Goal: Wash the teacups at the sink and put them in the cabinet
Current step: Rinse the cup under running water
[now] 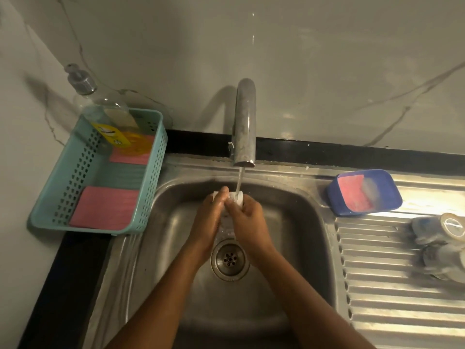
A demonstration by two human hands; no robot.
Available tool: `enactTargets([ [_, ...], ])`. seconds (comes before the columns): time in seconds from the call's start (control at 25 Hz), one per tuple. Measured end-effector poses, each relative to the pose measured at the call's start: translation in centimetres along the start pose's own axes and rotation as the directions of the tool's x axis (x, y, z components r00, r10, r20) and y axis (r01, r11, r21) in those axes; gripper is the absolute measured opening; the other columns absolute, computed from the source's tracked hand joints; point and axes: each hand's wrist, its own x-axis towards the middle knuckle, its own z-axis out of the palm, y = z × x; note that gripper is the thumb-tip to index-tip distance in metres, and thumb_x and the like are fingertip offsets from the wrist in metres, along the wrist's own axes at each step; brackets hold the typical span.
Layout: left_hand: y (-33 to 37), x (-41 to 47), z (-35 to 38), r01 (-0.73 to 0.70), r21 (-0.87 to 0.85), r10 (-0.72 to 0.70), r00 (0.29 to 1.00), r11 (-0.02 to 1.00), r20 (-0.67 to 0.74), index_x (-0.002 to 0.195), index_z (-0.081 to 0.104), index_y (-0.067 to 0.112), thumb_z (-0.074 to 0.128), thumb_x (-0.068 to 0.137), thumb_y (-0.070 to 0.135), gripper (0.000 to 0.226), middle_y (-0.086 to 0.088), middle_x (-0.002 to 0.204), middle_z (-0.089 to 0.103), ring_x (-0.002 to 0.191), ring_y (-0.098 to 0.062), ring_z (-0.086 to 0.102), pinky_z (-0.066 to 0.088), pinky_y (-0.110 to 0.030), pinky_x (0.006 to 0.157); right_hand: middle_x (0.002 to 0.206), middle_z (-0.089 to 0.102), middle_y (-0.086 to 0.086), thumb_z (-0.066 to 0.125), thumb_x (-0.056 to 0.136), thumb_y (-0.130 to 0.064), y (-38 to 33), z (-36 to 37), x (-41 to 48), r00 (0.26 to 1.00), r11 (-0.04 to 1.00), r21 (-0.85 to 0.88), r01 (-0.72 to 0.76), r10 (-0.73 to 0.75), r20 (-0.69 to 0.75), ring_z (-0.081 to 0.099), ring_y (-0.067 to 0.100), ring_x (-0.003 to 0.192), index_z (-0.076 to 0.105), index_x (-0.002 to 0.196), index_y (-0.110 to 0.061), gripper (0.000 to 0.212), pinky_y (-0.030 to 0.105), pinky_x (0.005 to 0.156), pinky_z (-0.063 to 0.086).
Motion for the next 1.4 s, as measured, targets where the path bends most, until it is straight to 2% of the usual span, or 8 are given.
enactTargets([
  [0.2,2.2,-0.2,0.8,-0.126,-0.17,0.082,0.966,0.977,-0.247,0.075,0.067,0.011,0.053,0.103,0.029,0.037,-0.003,0.064,0.068,0.062,-0.012,0.067,0.054,-0.027,0.061,0.12,0.066,0.0,0.05,0.105,-0.027,-0.9,0.8,-2.7,0.95,0.967,-0.021,0.255,-0.246,0.191,0.06,0.01,0.116,0.058,0.129,-0.013,0.028,0.033,0.101,0.05],
  [0.4,2.3,0.9,0.1,0.479,-0.056,-0.481,0.877,0.876,-0.02,0.078,0.071,0.015,0.051,0.095,0.045,0.039,-0.005,0.064,0.065,0.055,-0.017,0.061,0.049,-0.026,0.052,0.143,0.055,-0.003,0.048,0.101,-0.05,2.5,-5.1,1.8,0.719,0.261,-0.67,0.695,-0.239,0.653,0.037,0.011,0.143,0.053,0.138,-0.021,0.047,0.052,0.125,-0.004],
  [0.64,1.5,0.5,1.1,0.009,-0.291,-0.036,0.995,0.957,-0.09,0.108,0.072,0.005,0.05,0.103,0.029,0.034,-0.012,0.091,0.073,0.084,-0.023,0.068,0.054,-0.033,0.072,0.083,0.071,0.003,0.053,0.104,-0.02,-1.1,-1.1,0.9,0.997,0.998,-0.033,0.056,-0.054,0.051,0.065,0.002,0.077,0.068,0.096,-0.008,0.02,0.02,0.072,0.05],
  [0.8,2.3,-0.5,2.4,-0.209,-0.171,0.138,0.925,0.963,-0.353,0.082,0.069,-0.001,0.047,0.101,0.011,0.031,-0.007,0.067,0.068,0.062,-0.008,0.066,0.053,-0.022,0.058,0.102,0.073,0.001,0.05,0.105,-0.022,-0.5,1.6,-1.2,0.985,0.981,0.096,0.17,-0.164,-0.061,0.068,0.015,0.093,0.066,0.111,-0.017,0.018,0.035,0.082,0.055],
  [1.0,2.0,0.4,1.3,0.462,-0.255,-0.496,0.864,0.849,-0.087,0.085,0.068,0.009,0.048,0.096,0.025,0.028,-0.009,0.065,0.066,0.059,-0.022,0.062,0.049,-0.03,0.058,0.125,0.066,0.0,0.05,0.101,-0.024,6.7,-4.1,0.4,0.743,0.385,-0.661,0.645,-0.517,0.424,0.056,0.013,0.125,0.062,0.126,-0.018,0.028,0.056,0.125,0.012],
  [1.16,0.2,0.7,1.8,0.206,-0.236,-0.244,0.959,0.95,-0.147,0.112,0.072,0.012,0.054,0.1,0.03,0.028,-0.011,0.101,0.075,0.088,-0.021,0.07,0.055,-0.033,0.074,0.097,0.074,0.002,0.049,0.104,-0.023,1.7,-1.9,0.5,0.988,0.929,-0.342,0.138,-0.107,0.108,0.069,0.013,0.093,0.068,0.106,-0.013,0.022,0.047,0.106,0.047],
  [1.28,0.4,-0.4,2.1,-0.225,-0.101,0.192,0.944,0.969,-0.269,0.11,0.071,0.007,0.055,0.101,0.016,0.02,-0.009,0.101,0.076,0.089,-0.019,0.073,0.057,-0.028,0.071,0.095,0.076,0.006,0.05,0.105,-0.021,-2.3,-0.6,-0.1,0.981,0.963,0.195,-0.186,0.173,0.084,0.072,0.014,0.087,0.071,0.11,-0.009,0.025,0.029,0.078,0.057],
  [1.4,2.1,0.0,1.9,-0.252,-0.197,0.169,0.917,0.947,-0.362,0.081,0.072,0.004,0.056,0.097,0.013,0.024,-0.011,0.075,0.07,0.071,-0.023,0.067,0.053,-0.034,0.065,0.092,0.071,0.006,0.042,0.107,-0.025,-1.3,0.2,-1.8,0.983,0.983,-0.045,0.176,-0.174,0.054,0.065,0.007,0.088,0.066,0.104,-0.011,0.028,0.035,0.102,0.045],
])
